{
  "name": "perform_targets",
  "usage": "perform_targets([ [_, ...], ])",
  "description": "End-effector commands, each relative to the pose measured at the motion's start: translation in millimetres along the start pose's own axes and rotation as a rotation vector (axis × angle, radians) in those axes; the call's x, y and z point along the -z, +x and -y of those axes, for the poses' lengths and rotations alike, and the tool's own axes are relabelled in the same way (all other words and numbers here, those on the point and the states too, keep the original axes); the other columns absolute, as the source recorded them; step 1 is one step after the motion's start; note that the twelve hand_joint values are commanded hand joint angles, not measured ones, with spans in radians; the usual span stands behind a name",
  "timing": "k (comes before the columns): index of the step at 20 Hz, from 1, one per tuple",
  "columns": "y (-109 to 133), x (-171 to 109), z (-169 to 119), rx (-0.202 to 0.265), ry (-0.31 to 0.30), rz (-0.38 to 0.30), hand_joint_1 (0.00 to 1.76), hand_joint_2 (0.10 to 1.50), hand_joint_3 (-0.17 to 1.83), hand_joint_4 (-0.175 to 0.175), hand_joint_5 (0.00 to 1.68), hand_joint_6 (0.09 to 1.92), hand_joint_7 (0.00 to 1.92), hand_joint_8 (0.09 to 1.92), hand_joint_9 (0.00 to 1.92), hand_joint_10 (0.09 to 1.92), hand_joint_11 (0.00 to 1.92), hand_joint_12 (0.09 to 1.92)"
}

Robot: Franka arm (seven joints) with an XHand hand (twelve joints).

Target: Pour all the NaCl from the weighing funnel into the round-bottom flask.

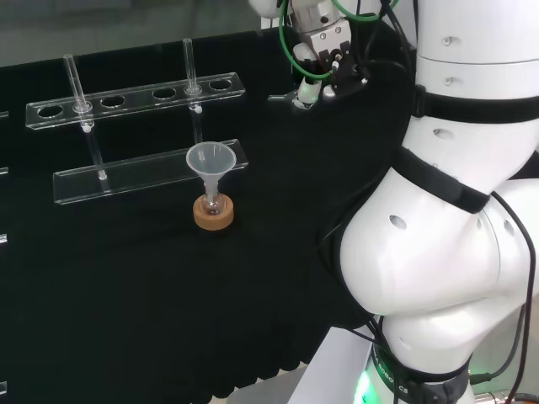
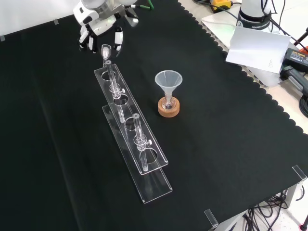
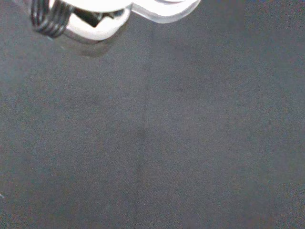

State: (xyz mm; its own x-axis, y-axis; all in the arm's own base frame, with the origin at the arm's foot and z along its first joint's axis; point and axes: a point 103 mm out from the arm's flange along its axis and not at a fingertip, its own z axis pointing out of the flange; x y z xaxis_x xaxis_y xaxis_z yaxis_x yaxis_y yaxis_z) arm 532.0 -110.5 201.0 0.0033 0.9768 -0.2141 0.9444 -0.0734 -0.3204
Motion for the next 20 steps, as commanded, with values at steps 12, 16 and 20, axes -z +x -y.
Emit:
perform_targets([
  [12,10,33,84,-0.036,-0.042,0.041,1.1,0.72,0.6,0.175,1.19,0.79,0.46,0.7,0.81,0.49,0.73,1.14],
  [16,24,36,108,-0.042,-0.04,0.053,1.1,0.72,0.6,0.175,1.19,0.79,0.46,0.7,0.81,0.49,0.74,1.14],
  [20,37,37,130,-0.044,-0.032,0.049,1.1,0.72,0.6,0.175,1.19,0.79,0.47,0.7,0.82,0.49,0.75,1.13],
])
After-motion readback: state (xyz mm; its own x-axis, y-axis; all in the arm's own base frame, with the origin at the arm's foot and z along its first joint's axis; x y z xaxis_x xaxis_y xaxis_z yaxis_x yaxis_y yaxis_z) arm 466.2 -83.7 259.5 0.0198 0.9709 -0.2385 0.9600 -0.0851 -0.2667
